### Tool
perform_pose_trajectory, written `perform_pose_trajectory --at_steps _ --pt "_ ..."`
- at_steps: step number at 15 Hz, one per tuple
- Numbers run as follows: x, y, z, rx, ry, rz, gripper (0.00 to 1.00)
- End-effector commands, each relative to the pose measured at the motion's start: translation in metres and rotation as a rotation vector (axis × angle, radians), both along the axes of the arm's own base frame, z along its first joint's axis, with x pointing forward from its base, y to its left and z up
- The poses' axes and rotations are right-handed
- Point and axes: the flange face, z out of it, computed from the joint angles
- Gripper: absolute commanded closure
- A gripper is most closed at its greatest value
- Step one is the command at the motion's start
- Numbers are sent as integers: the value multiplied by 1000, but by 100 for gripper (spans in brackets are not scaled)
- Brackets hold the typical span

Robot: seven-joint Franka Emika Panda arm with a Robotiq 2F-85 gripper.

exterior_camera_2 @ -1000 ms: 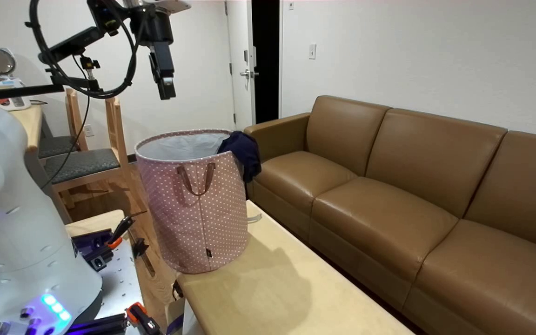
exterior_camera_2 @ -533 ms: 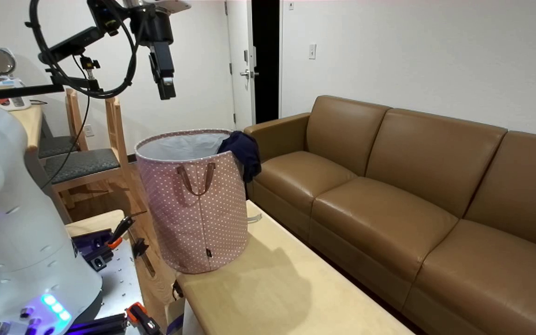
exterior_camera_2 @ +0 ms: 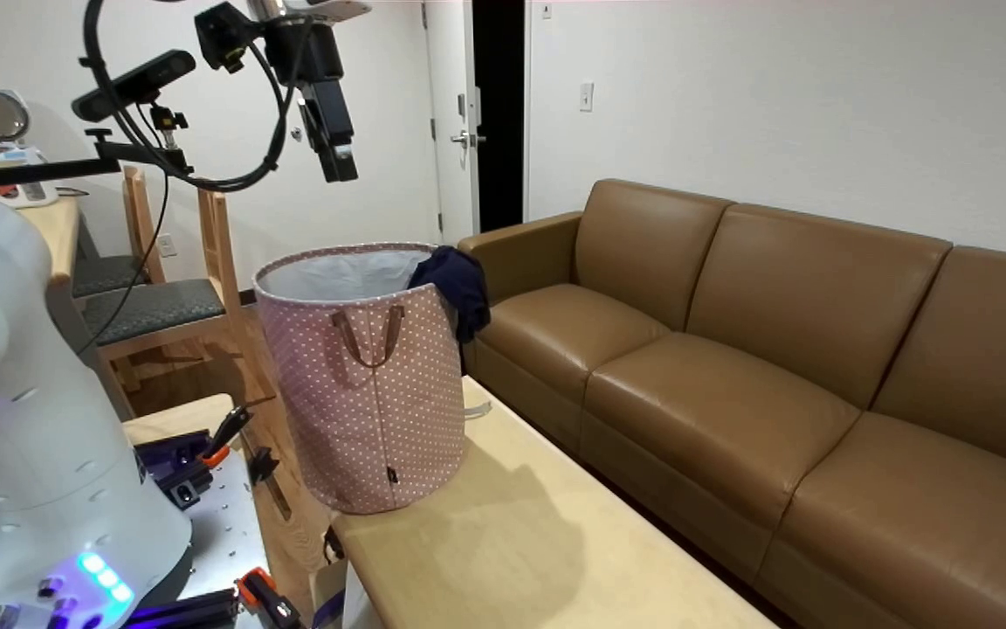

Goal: Pick up the black cloth from the bag and put it on the table.

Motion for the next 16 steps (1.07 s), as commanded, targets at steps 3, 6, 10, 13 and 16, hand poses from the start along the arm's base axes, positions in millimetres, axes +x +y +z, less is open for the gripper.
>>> perform_pose_trajectory --at_steps 3,6,10,13,16 --pt "29 11 -6 75 -46 -5 0" --pt "55 35 -20 148 -101 5 0" --pt "83 72 -48 197 -85 51 0" --pt "96 100 -72 248 -28 115 0" --pt "90 96 -74 216 -28 106 0"
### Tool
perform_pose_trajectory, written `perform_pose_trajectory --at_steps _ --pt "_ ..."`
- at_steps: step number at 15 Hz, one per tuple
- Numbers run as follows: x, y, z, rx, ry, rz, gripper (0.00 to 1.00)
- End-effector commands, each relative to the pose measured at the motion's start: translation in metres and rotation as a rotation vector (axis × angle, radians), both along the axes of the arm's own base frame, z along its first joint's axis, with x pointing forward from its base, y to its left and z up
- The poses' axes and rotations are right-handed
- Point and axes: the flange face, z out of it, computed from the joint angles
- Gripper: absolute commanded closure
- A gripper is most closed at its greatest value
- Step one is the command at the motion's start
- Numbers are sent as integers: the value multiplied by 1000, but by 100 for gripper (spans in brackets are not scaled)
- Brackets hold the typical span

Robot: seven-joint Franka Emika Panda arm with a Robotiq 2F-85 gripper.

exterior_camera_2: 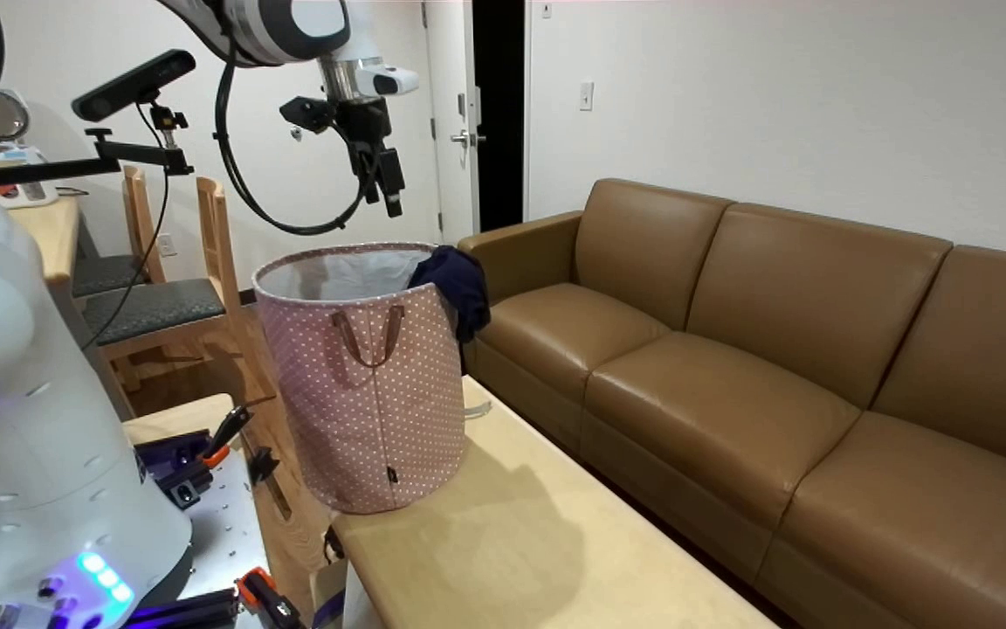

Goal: Pick up the black cloth from the bag and put it on the table.

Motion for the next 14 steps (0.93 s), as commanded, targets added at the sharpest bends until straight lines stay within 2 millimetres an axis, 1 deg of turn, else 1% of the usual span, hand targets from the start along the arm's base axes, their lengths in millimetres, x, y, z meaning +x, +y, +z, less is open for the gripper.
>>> perform_pose_trajectory --at_steps 1,3,4,6,8,11,14 --pt "3 2 -2 1 6 2 0" --pt "5 2 -1 4 6 1 0" --pt "5 4 -4 3 7 -7 0" --pt "12 14 -23 55 47 -102 0" --pt "17 26 -46 123 56 -141 0" --pt "28 51 -80 220 11 -249 0" --pt "42 76 -109 235 -47 -323 0"
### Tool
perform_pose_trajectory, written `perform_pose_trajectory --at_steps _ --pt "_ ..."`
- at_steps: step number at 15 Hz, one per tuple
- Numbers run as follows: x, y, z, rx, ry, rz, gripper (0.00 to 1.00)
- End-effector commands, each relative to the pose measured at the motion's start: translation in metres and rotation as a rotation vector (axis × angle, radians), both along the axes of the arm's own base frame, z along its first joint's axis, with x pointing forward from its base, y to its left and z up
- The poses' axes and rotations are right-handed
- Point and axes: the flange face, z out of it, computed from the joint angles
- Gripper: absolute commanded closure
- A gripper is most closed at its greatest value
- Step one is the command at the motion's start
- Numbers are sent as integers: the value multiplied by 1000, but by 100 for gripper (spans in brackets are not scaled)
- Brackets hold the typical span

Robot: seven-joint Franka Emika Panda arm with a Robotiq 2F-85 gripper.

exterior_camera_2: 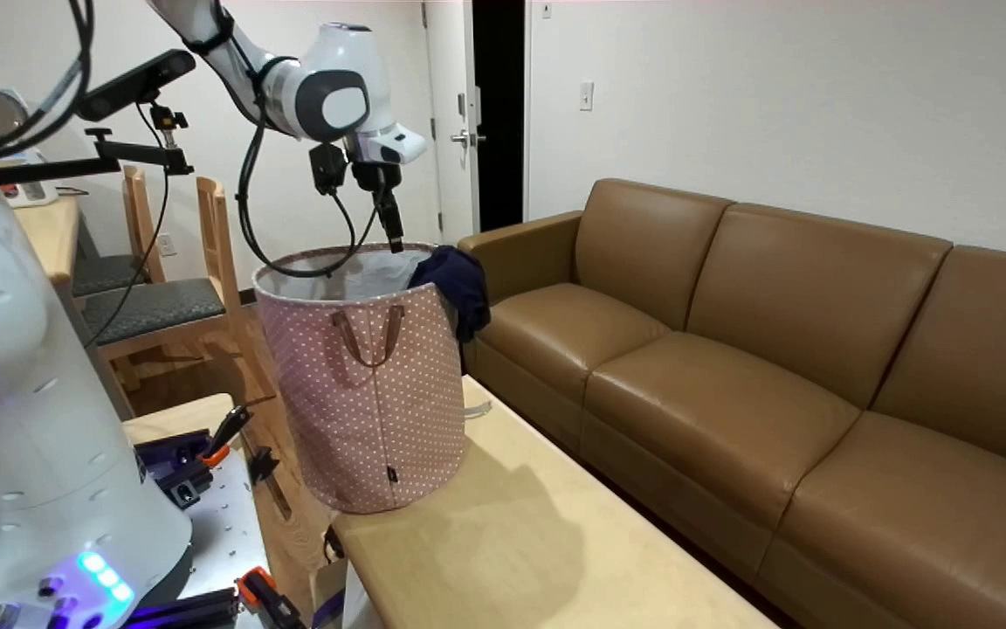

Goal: Pick up the black cloth from the bag and put it on the table.

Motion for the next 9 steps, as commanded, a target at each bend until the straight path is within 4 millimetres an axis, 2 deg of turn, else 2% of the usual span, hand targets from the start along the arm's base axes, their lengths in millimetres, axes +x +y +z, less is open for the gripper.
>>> perform_pose_trajectory --at_steps 1,3,9 --pt "17 29 -34 -5 -18 -102 0" --pt "25 33 -50 -78 5 -157 0" --pt "41 76 -98 -189 83 -344 0"
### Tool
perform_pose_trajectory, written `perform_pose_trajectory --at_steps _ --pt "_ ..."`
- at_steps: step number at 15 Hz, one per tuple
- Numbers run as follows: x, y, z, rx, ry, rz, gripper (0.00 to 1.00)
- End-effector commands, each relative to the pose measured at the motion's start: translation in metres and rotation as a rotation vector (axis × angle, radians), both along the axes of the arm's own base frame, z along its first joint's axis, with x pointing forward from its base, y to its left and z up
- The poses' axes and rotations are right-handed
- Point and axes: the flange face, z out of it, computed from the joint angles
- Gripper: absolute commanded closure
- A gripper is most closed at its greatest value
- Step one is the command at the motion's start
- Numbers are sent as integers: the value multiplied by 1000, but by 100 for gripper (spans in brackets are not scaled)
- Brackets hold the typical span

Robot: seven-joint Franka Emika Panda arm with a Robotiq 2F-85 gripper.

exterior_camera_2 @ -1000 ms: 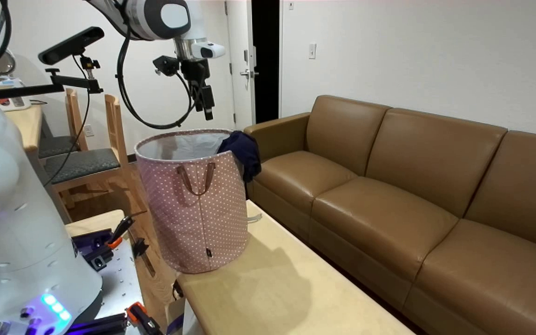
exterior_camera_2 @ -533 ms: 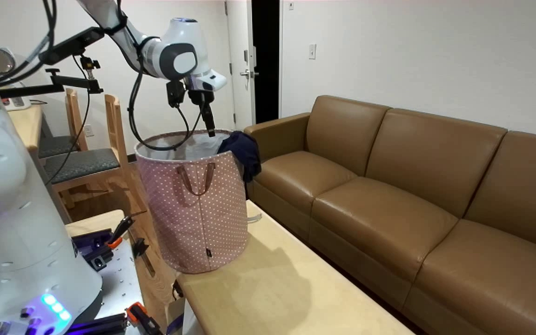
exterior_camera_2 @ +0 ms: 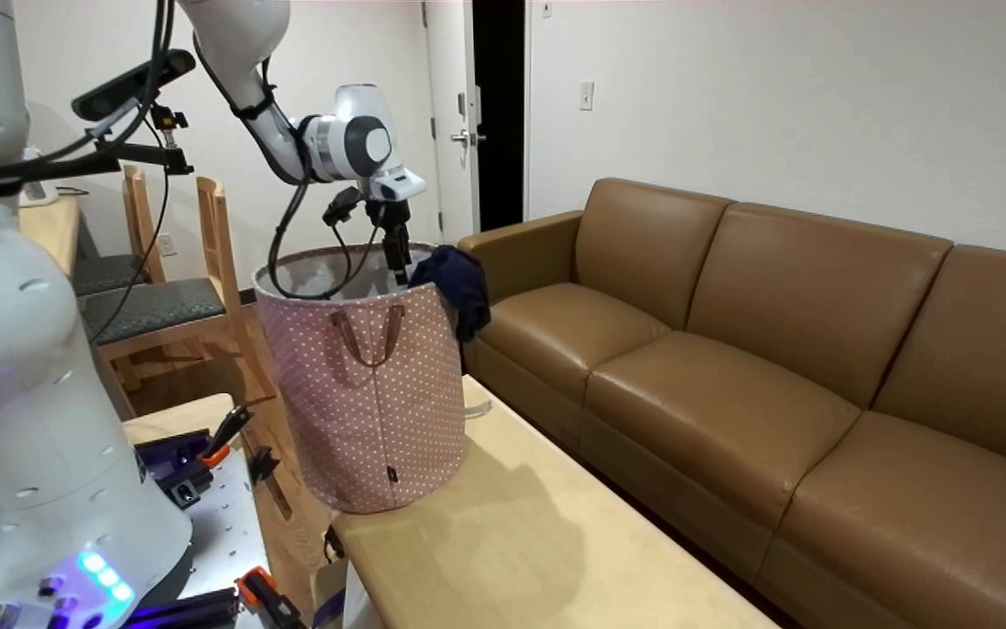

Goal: Pick up the black cloth from the bag and put it on the table.

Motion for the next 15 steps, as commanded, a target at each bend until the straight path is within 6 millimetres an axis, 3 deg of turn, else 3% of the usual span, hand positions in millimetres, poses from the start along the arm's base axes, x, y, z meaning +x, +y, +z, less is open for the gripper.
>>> perform_pose_trajectory --at_steps 1,5,11,12,13,15 --pt "14 29 -27 -33 31 -94 0" --pt "21 42 -57 -80 83 -156 0" --pt "29 31 -85 -218 184 -228 0" --pt "31 29 -87 -234 193 -236 25" --pt "32 28 -88 -249 203 -238 26" --pt "35 27 -88 -273 217 -241 40"
